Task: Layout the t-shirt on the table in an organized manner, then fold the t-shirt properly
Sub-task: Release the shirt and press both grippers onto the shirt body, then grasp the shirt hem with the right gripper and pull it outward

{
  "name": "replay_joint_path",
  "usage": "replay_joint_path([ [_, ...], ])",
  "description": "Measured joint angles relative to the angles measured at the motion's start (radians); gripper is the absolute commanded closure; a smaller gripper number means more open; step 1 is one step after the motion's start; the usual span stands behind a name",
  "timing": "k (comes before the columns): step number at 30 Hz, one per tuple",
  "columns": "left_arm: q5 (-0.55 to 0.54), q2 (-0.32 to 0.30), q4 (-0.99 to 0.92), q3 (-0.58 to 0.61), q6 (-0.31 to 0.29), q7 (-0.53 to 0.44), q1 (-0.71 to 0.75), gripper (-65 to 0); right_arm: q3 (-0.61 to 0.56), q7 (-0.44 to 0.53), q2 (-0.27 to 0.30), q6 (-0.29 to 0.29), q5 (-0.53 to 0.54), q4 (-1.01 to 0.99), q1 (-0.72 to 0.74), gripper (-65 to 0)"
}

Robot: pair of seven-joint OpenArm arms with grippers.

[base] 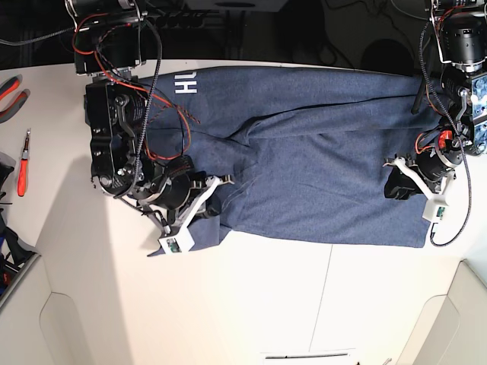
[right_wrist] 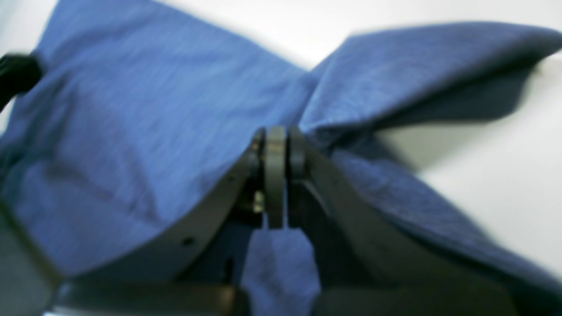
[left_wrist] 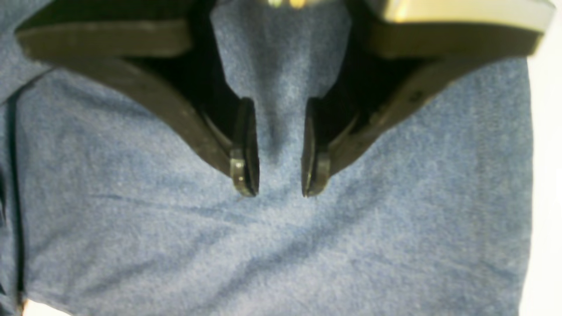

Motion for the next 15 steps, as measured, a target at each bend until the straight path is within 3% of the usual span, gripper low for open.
replay_joint_path([
  [8,0.000,0.000,0.000,0.000,0.000,0.000,0.000,-20.2,0.000,-0.089,0.005,0.044,0.161,0.003,-0.117,0.0],
  [15,0.000,0.000,0.000,0.000,0.000,0.000,0.000,-20.2,0.000,-0.147,0.005,0.050,0.280,0.003,-0.140,0.0],
])
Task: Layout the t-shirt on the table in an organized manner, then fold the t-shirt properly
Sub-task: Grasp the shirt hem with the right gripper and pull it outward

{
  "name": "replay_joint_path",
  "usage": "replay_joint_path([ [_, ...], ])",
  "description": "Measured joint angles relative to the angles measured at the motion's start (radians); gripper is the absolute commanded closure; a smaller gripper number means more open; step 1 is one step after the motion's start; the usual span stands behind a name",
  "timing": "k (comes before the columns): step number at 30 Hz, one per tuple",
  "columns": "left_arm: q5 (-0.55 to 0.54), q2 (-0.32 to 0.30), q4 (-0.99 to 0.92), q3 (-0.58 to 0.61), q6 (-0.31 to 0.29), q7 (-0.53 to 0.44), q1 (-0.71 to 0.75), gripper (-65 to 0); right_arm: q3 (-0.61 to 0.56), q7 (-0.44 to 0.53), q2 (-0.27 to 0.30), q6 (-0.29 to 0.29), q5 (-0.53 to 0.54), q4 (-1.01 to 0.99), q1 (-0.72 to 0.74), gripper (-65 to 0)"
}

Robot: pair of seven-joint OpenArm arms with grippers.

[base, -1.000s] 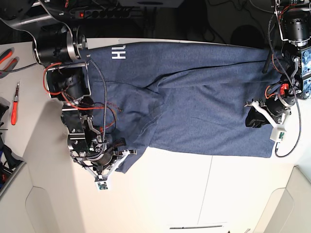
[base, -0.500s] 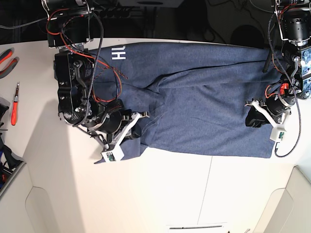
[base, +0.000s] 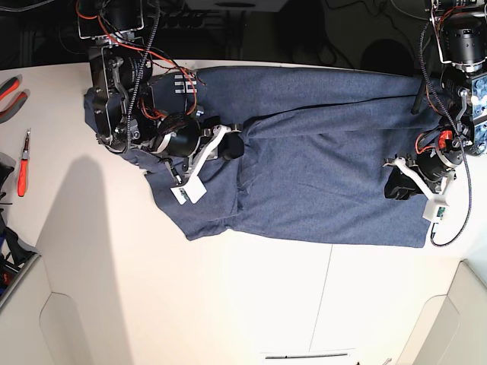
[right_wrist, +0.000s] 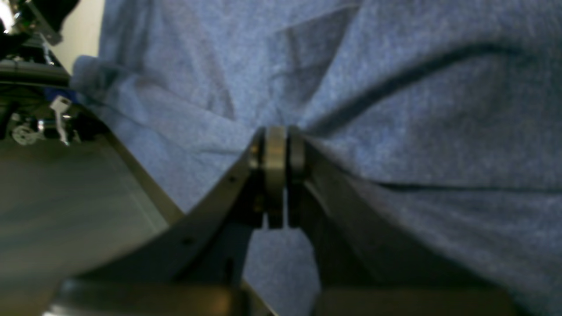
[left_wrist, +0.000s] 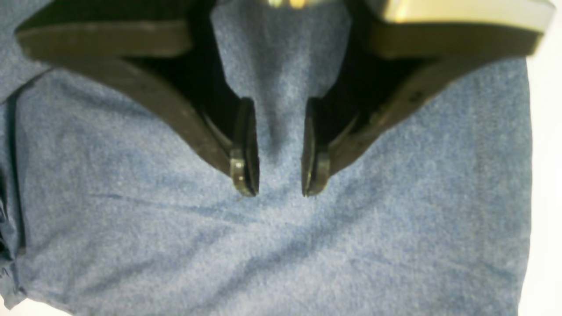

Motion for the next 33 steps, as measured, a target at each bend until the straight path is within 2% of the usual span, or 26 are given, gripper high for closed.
replay_joint_path([
  [1,0.000,0.000,0.000,0.000,0.000,0.000,0.000,-20.2,0.000,0.000,0.000,0.000,0.008,0.001,0.005,-1.9],
  [3,0.000,0.000,0.000,0.000,0.000,0.000,0.000,-20.2,0.001,0.005,0.000,0.019,0.018,0.007,0.013,-20.0],
  [4,0.000,0.000,0.000,0.000,0.000,0.000,0.000,-20.2,0.001,0.012,0.000,0.051,0.019,0.011,0.019,-24.8],
  [5,0.000,0.000,0.000,0.000,0.000,0.000,0.000,-20.2,0.001,0.027,0.000,0.063,0.017,0.022,0.024,-25.3],
  [10,0.000,0.000,0.000,0.000,0.000,0.000,0.000,-20.2,0.001,0.066,0.000,0.067,0.018,0.086,0.087,-25.1],
  [12,-0.001,0.000,0.000,0.000,0.000,0.000,0.000,-20.2,0.001,0.080,0.000,0.068,-0.010,0.098,0.123,-22.7],
  [14,-0.001,0.000,0.000,0.000,0.000,0.000,0.000,-20.2,0.001,0.102,0.000,0.063,-0.083,0.098,0.153,-17.7],
  [17,-0.002,0.000,0.000,0.000,0.000,0.000,0.000,-20.2,0.001,0.125,0.000,0.004,-0.205,0.097,0.174,0.0],
  [19,0.000,0.000,0.000,0.000,0.000,0.000,0.000,-19.9,0.001,0.126,0.000,-0.040,-0.274,0.090,0.177,0.0],
  [20,-0.001,0.000,0.000,0.000,0.000,0.000,0.000,-17.6,0.001,0.126,0.000,-0.053,-0.310,0.083,0.176,0.0],
  [21,-0.001,0.000,0.000,0.000,0.000,0.000,0.000,-13.4,0.002,0.125,0.000,-0.069,-0.340,0.076,0.174,0.0],
  [23,0.000,0.000,0.000,0.000,0.000,0.005,0.000,0.0,0.002,0.126,0.000,-0.080,-0.364,0.057,0.167,0.0],
  [27,-0.003,0.000,0.000,0.000,0.000,0.026,0.001,0.0,0.002,0.149,0.000,-0.087,-0.389,-0.011,0.138,0.0],
  [33,-0.002,0.000,0.000,0.000,0.000,0.034,0.000,0.0,0.004,0.260,0.023,-0.091,-0.437,-0.165,0.124,0.0],
])
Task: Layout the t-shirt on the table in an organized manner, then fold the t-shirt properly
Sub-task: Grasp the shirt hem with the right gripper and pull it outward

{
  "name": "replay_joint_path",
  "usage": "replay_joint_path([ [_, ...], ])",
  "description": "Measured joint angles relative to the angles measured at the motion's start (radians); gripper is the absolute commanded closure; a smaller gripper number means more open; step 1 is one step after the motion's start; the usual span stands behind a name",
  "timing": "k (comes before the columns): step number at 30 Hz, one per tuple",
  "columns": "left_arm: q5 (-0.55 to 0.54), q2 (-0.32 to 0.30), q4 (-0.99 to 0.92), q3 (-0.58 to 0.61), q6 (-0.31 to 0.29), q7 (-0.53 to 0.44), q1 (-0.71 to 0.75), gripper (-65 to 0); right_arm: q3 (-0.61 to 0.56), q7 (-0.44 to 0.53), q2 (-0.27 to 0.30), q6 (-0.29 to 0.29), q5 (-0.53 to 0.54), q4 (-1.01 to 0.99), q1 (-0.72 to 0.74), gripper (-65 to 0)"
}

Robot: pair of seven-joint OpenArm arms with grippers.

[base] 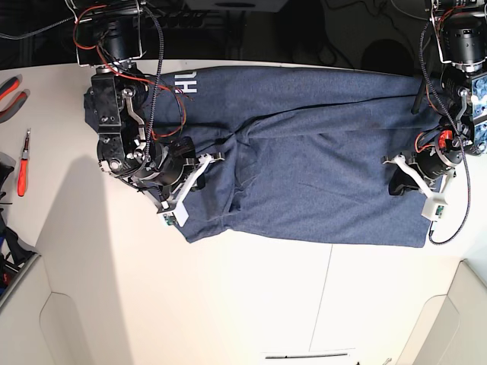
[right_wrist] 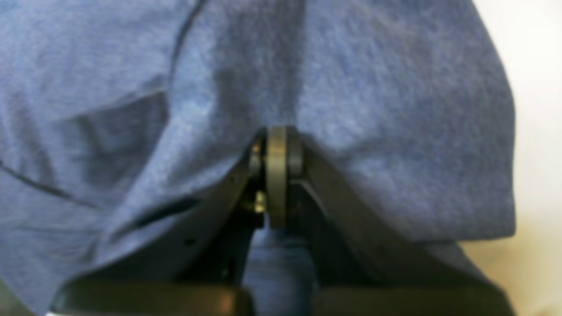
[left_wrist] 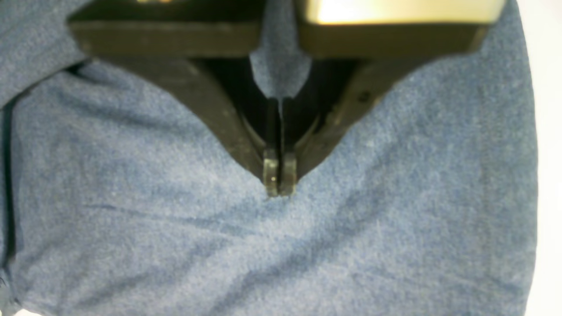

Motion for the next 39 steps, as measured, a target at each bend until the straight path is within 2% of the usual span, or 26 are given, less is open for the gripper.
replay_joint_path([
  [6,0.001,0.000,0.000,0.000,0.000,0.000,0.000,0.0,0.005,0.037,0.036,-0.016,-0.002,-0.008,0.002,0.0],
  [9,0.001,0.000,0.000,0.000,0.000,0.000,0.000,0.0,0.018,0.040,0.035,-0.041,-0.002,0.006,0.005,0.0],
  [16,0.001,0.000,0.000,0.000,0.000,0.000,0.000,0.0,0.035,0.056,0.041,-0.042,-0.043,0.017,0.007,0.0],
  [18,0.001,0.000,0.000,0.000,0.000,0.000,0.000,0.0,0.036,0.049,0.045,-0.089,-0.045,0.017,0.005,0.0],
  [23,0.001,0.000,0.000,0.000,0.000,0.000,0.000,0.0,0.040,0.048,0.067,-0.136,-0.098,0.017,0.005,0.0],
  [31,0.001,0.000,0.000,0.000,0.000,0.000,0.000,0.0,0.040,0.050,0.069,-0.135,-0.104,-0.021,0.008,0.0],
  [39,0.000,0.000,0.000,0.000,0.000,-0.004,0.000,0.0,0.040,0.188,0.069,-0.133,-0.119,-0.132,0.030,0.0],
])
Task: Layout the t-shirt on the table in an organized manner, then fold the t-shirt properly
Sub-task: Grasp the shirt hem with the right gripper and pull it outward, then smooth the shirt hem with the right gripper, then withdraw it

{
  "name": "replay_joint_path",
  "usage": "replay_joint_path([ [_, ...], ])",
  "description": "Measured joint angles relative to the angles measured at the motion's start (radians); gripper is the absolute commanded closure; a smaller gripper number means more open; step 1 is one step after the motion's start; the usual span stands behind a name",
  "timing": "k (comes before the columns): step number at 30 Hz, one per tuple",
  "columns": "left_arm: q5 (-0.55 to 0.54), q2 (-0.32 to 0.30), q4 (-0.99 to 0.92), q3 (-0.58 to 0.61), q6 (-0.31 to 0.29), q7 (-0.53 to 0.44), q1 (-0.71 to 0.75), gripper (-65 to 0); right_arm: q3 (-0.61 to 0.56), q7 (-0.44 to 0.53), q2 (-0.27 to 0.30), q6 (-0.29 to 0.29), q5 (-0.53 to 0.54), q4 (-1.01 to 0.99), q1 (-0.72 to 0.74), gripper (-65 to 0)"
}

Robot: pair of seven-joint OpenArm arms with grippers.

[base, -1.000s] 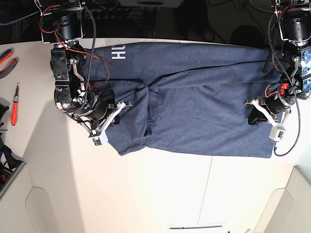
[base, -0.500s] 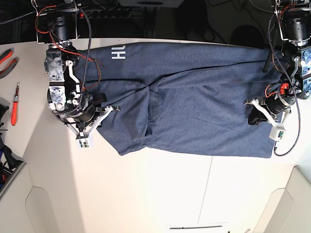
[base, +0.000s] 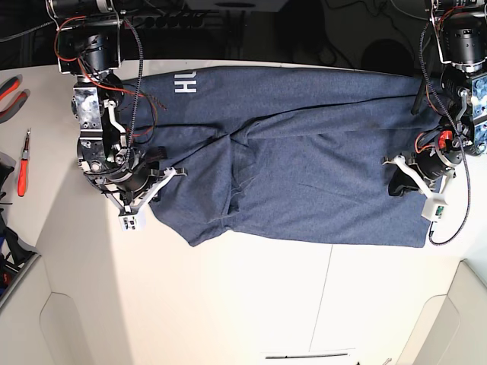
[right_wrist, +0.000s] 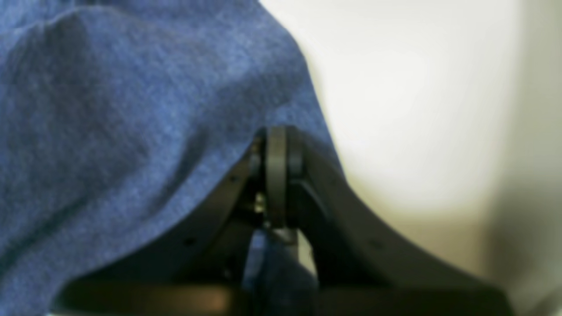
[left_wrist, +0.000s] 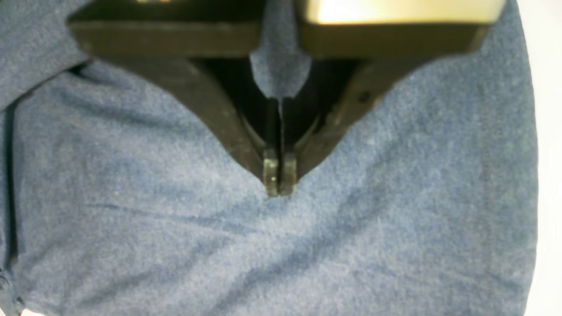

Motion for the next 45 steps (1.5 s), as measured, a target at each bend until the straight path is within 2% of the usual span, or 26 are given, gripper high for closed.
replay_joint_path([
  [6,-0.001,0.000,0.000,0.000,0.000,-0.005,0.000,0.0,0.000,-0.015,0.000,-0.002,-0.037,-0.029,0.076,0.0],
  [12,-0.001,0.000,0.000,0.000,0.000,-0.005,0.000,0.0,0.000,0.114,0.002,-0.035,-0.113,-0.152,0.260,0.0],
  [14,-0.001,0.000,0.000,0.000,0.000,-0.007,0.000,0.0,0.000,0.116,0.003,-0.043,-0.119,-0.237,0.328,0.0],
  [16,0.000,0.000,0.000,0.000,0.000,-0.008,0.000,0.0,0.000,0.111,0.003,-0.043,-0.092,-0.301,0.369,0.0],
  [17,0.000,0.000,0.000,0.000,0.000,-0.011,0.000,0.0,0.000,0.093,0.003,-0.035,-0.042,-0.308,0.377,0.0],
  [19,-0.001,0.000,0.000,0.000,0.000,-0.016,0.000,0.0,0.001,0.029,0.010,0.051,0.058,-0.288,0.379,0.0],
  [20,0.001,0.000,0.000,0.000,0.000,-0.016,0.001,0.0,0.000,-0.031,0.010,0.082,0.112,-0.252,0.370,0.0],
  [23,0.003,0.000,0.000,0.000,0.000,-0.015,0.002,0.0,0.000,-0.149,0.006,0.123,0.216,-0.100,0.307,0.0],
  [26,0.004,0.000,-0.002,0.000,0.000,-0.015,0.002,0.0,0.000,-0.207,0.003,0.123,0.220,0.062,0.193,0.0],
  [29,0.003,0.000,-0.002,0.000,0.000,-0.012,0.002,0.0,0.000,-0.246,0.005,0.120,0.179,0.200,0.087,0.0],
  [32,0.002,0.000,-0.002,0.000,0.000,-0.012,0.002,0.0,0.000,-0.238,0.005,0.121,0.161,0.271,0.024,0.0],
  [36,0.003,0.000,-0.002,0.000,0.000,-0.007,0.002,0.0,0.000,-0.182,0.005,0.114,0.114,0.254,-0.055,0.0],
  [38,0.002,0.000,-0.002,0.000,0.000,-0.007,0.002,0.0,0.000,-0.157,0.005,0.093,0.077,0.223,-0.089,0.0],
  [45,0.002,0.000,-0.002,0.000,0.000,-0.004,0.002,0.0,0.008,-0.068,0.011,0.066,0.035,0.169,-0.089,0.0],
])
